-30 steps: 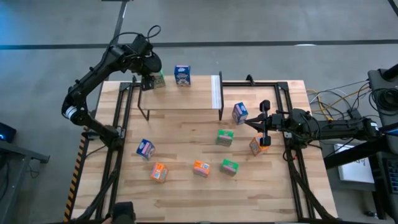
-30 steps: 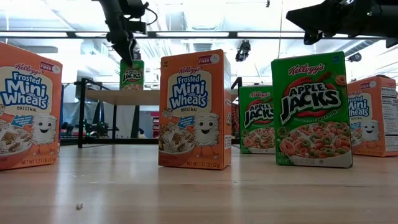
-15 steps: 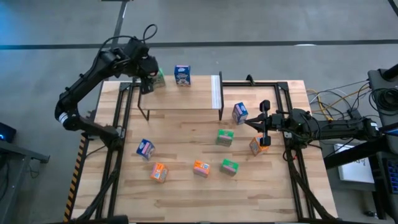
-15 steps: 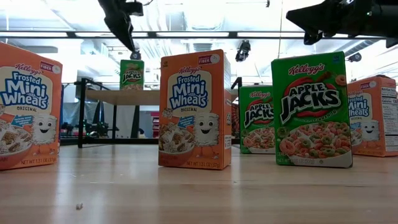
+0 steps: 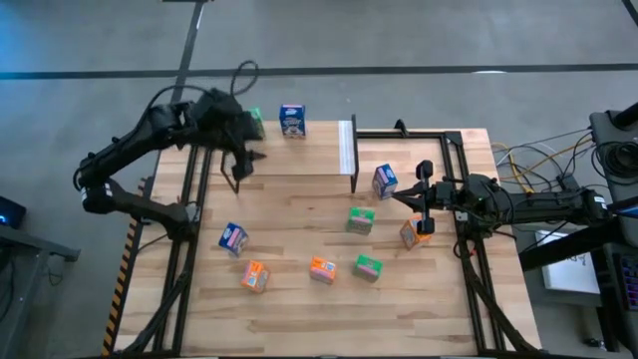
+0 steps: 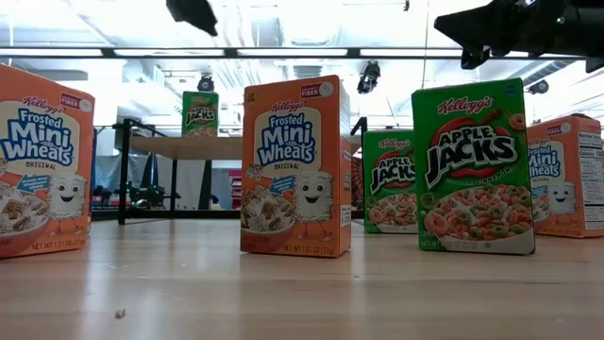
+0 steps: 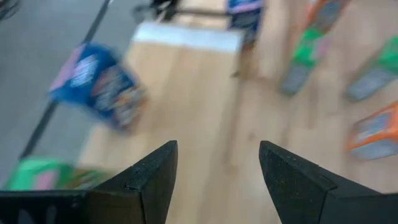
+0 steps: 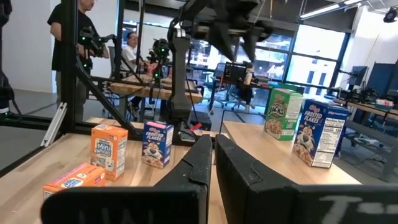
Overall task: Stack cereal on shelf
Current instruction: Put the top left green cereal box on the shelf
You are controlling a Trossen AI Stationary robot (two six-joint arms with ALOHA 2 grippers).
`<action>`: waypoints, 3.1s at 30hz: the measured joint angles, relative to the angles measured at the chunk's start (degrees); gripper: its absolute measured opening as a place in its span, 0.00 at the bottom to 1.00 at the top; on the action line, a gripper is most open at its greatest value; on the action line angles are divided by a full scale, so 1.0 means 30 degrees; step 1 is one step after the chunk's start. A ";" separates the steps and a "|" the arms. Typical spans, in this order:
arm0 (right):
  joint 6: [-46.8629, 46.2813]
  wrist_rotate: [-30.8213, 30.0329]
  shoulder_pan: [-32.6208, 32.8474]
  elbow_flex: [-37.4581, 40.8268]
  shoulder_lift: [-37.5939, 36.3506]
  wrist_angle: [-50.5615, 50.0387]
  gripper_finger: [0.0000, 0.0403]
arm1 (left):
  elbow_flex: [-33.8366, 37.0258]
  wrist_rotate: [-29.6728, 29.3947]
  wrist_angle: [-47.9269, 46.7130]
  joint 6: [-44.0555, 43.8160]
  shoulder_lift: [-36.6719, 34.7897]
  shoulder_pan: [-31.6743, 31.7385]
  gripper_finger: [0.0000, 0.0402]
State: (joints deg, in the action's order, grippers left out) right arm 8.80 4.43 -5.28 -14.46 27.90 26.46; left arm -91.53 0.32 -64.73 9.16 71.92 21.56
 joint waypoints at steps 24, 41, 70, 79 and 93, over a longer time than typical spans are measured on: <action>-0.1086 0.0000 0.0000 -0.0597 0.0128 -0.0423 0.03 | 0.8254 -0.9444 0.1513 -0.0322 -0.1863 -0.3446 0.46; -0.0743 -0.0007 0.0000 -0.0612 0.0124 -0.0437 0.03 | 0.8599 -0.8124 0.3951 0.4148 -0.1196 0.2536 0.03; -0.0437 -0.0007 0.0005 -0.0619 0.0124 -0.0576 0.03 | 0.8599 -0.8064 0.5559 0.5505 0.0919 0.5602 0.00; -0.0430 -0.0007 0.0001 -0.0619 0.0124 -0.0576 0.03 | 0.8599 -0.5159 0.5537 0.4056 0.0759 0.5531 0.00; -0.0931 -0.0014 0.0007 -0.0619 0.0124 -0.0597 0.03 | 0.9052 -0.1706 0.7192 -0.0826 -0.2869 0.1675 0.00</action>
State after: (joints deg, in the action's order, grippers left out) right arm 6.00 4.38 -5.26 -16.32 28.27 24.67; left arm -64.37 -4.80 -43.15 6.68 63.31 26.59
